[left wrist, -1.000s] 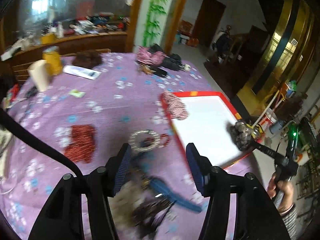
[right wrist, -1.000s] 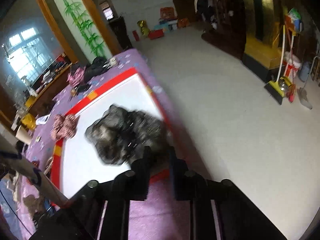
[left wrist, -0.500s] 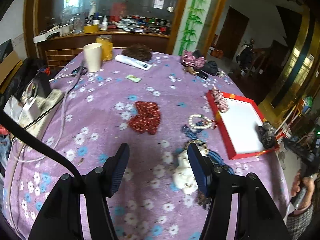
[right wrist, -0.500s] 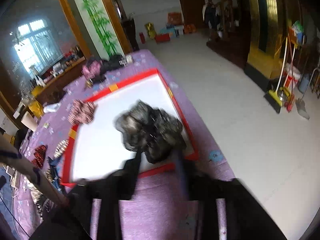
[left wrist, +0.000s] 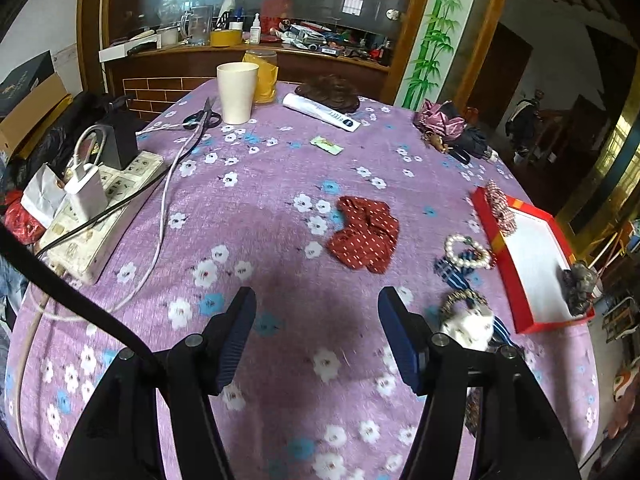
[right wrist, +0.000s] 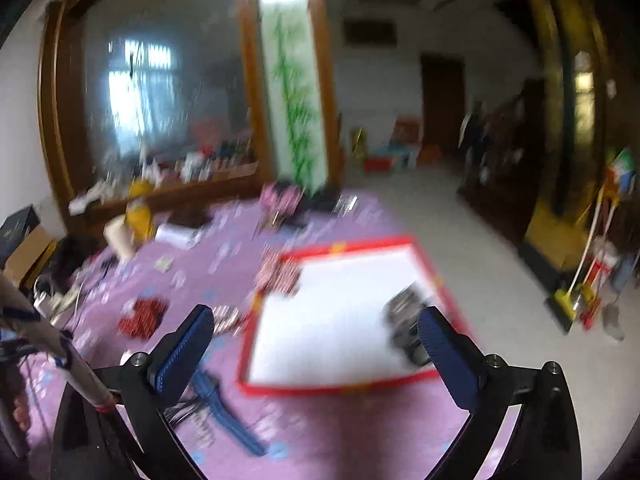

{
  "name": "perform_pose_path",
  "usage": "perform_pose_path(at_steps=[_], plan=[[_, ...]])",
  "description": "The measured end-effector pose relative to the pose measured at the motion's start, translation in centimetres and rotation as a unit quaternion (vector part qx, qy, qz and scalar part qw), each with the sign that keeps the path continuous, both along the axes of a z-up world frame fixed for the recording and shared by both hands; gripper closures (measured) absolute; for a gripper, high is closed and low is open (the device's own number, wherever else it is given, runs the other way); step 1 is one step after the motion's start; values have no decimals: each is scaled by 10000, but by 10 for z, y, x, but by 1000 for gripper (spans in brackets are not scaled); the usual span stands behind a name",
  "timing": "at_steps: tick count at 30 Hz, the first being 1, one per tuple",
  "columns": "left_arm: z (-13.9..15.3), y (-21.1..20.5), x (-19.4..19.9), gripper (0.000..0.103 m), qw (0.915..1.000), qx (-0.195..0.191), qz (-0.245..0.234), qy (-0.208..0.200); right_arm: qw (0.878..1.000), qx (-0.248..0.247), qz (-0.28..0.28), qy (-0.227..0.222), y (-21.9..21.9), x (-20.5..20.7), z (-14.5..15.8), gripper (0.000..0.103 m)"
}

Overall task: Organize jewelry
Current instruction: 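Withdraw both open tools from the tray back over the table, then grasp the red polka-dot scrunchie with the left tool while the right tool grasps the white polka-dot scrunchie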

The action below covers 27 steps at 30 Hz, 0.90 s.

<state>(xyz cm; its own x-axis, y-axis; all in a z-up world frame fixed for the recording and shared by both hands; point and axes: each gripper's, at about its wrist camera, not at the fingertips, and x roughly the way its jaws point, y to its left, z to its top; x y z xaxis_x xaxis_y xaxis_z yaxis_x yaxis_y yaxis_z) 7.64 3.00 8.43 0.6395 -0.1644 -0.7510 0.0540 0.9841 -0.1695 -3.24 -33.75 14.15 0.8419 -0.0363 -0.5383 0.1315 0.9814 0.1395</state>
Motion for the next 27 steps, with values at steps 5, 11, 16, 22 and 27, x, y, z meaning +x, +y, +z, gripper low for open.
perform_pose_path(at_steps=[5, 11, 16, 22, 27], plan=[[-11, 4, 35, 41, 9998, -73, -4, 169, 9894, 556, 1188, 620, 51, 34, -23, 16], [-33, -4, 83, 41, 9967, -583, -155, 545, 9667, 627, 2254, 1034, 120, 58, -46, 16], [-52, -15, 114, 40, 9929, -844, -319, 775, 9572, 364, 2549, 1322, 155, 76, -64, 16], [-70, -31, 134, 38, 9917, -727, -536, 920, 9505, 55, 2624, 1661, 175, 90, -86, 16], [-73, -39, 135, 39, 9920, -619, -702, 850, 9473, -88, 2675, 1758, 182, 91, -92, 24]])
